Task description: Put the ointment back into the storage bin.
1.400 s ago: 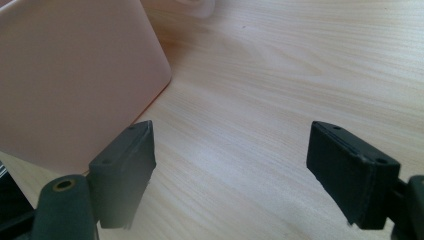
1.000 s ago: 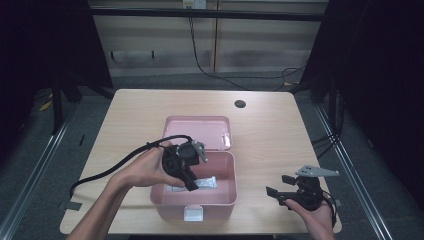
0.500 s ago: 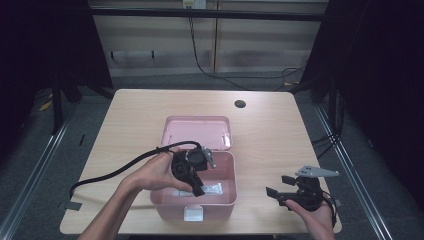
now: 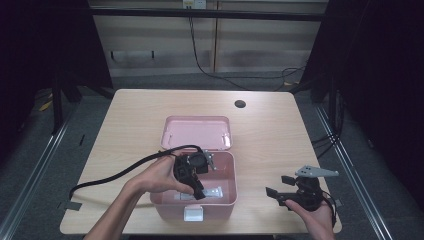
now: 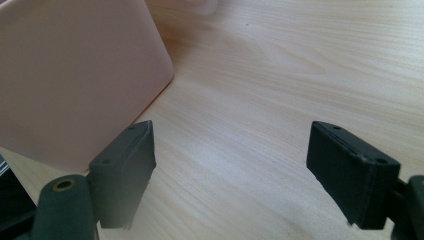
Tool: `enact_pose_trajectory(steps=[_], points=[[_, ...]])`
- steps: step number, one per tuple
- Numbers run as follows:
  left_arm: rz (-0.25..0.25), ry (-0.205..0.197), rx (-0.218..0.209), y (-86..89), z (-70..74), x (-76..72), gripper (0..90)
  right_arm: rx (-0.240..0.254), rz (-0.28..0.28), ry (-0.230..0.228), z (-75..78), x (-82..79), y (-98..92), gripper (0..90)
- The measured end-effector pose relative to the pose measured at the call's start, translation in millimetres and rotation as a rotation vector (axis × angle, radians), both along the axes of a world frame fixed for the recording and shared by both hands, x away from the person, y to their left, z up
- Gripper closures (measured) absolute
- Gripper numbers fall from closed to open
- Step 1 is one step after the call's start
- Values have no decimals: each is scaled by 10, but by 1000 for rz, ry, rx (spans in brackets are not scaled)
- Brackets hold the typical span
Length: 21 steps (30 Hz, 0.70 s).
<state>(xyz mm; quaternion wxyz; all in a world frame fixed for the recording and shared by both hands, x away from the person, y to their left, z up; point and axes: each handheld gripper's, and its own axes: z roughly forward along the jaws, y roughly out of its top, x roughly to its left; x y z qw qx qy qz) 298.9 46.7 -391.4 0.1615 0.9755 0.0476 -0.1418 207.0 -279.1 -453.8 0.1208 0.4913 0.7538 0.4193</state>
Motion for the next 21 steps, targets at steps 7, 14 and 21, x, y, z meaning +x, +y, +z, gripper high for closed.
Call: enact_pose_trajectory(steps=[7,14,21], points=[[-8,20,11,-58,-90,-5,707,1,2,1,-1,-1,1,191],[-16,27,30,-93,-172,-20,707,2,2,3,-2,1,0,191],[-34,36,63,-121,-241,-28,707,1,1,2,-1,-1,0,191]])
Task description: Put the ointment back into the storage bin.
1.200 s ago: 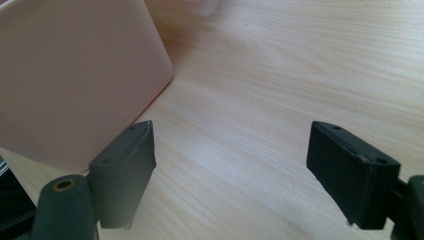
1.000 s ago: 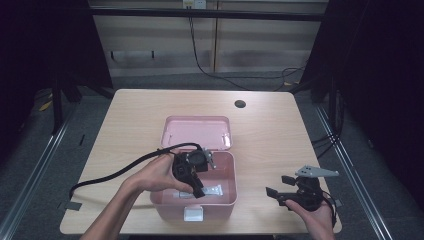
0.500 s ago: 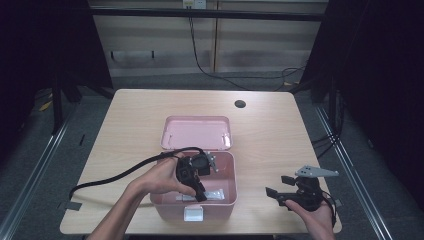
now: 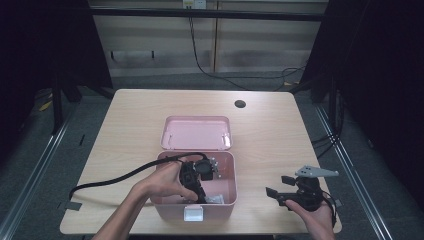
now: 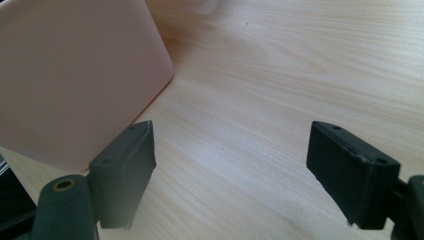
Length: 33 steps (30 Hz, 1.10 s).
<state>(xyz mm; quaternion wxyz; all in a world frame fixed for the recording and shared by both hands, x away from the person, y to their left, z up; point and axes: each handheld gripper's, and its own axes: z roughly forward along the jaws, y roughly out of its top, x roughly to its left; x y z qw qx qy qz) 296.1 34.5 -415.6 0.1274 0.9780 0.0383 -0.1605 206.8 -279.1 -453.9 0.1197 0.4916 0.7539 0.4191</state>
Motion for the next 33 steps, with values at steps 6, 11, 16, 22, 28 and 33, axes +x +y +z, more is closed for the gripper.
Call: enact_pose_trajectory(steps=[6,11,16,22,28,33], points=[[1,0,17,-16,-39,-3,707,-3,1,0,-1,1,2,192],[6,8,26,-38,-95,3,707,-4,3,4,-2,-1,7,192],[6,3,47,-52,-144,13,707,-4,4,4,-3,-2,6,192],[-3,9,56,-65,-184,-2,707,-5,5,5,-3,-1,6,191],[-8,17,57,-71,-220,-4,707,-6,5,4,-3,-2,7,192],[-16,22,69,-83,-241,-9,706,-6,5,6,-3,-1,8,192]])
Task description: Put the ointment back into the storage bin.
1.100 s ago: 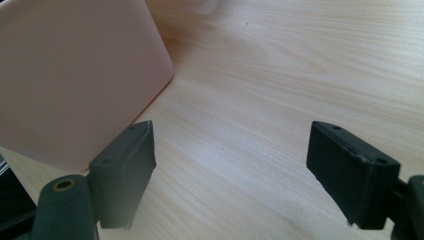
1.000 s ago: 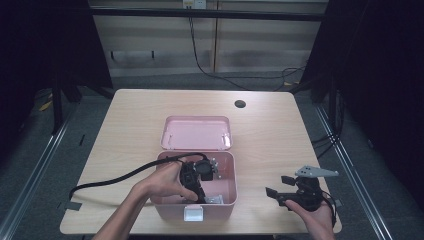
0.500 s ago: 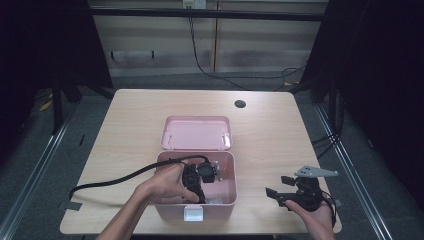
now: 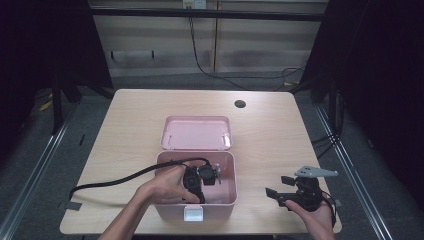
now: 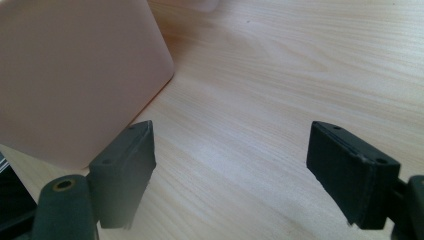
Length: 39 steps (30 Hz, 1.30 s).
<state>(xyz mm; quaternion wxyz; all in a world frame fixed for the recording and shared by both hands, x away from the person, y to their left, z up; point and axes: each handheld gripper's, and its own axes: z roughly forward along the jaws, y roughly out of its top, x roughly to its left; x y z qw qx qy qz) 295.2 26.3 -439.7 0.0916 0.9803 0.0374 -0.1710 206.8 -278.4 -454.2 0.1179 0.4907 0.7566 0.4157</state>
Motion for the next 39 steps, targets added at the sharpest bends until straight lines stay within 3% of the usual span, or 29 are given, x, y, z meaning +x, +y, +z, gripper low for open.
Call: enact_pose_trajectory(steps=[14,18,39], points=[[-24,20,31,-18,-39,-17,701,1,0,0,0,0,1,191],[-17,30,13,-11,-15,-10,706,2,0,-1,0,1,0,192],[24,-22,-28,88,209,33,653,1,-3,-4,1,2,-2,191]])
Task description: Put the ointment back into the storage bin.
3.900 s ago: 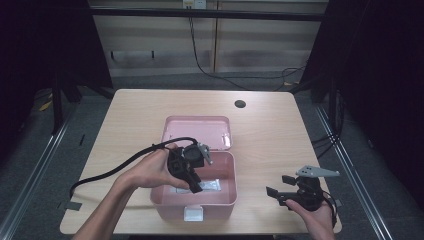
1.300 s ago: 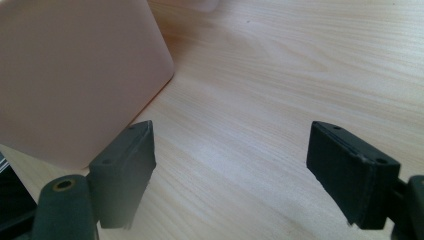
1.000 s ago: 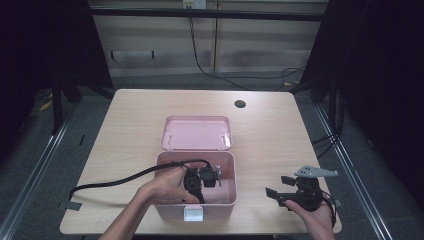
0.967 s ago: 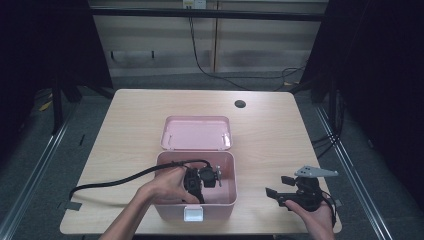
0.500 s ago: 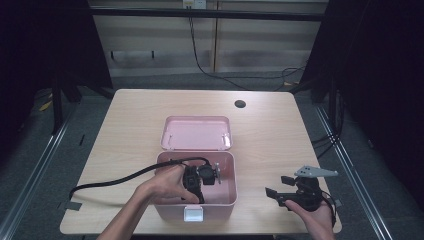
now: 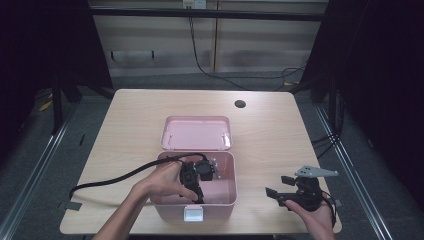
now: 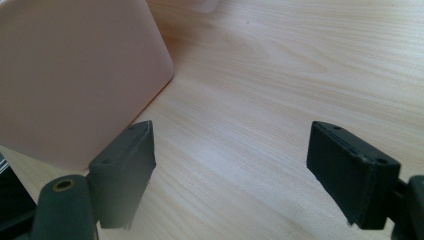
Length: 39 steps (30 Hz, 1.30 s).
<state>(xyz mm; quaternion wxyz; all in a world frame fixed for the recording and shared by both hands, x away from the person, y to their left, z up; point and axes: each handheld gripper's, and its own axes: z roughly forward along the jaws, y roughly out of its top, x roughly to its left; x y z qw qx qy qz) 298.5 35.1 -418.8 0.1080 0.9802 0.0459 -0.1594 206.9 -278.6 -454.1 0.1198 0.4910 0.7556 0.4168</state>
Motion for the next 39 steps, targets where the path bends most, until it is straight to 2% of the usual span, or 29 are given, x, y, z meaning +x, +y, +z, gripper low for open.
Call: enact_pose_trajectory(steps=[3,5,8,16,22,26,29,34,39], points=[[4,-8,-9,18,38,-2,652,1,0,2,0,0,0,191],[5,6,-2,26,57,7,619,1,0,2,0,0,1,191],[12,10,-26,49,103,11,619,1,0,2,0,0,1,190],[11,17,-41,118,231,-7,591,0,0,3,0,1,2,190],[19,-3,-48,174,309,-1,578,1,0,2,0,-1,2,190],[13,-15,-64,206,368,-22,514,0,0,2,1,-1,2,190],[21,-29,-69,238,411,-11,491,1,0,2,1,-1,3,191],[39,-30,-77,269,479,-6,450,1,-1,3,0,0,3,190],[53,-43,-99,308,528,-3,396,1,0,2,0,0,2,191]])
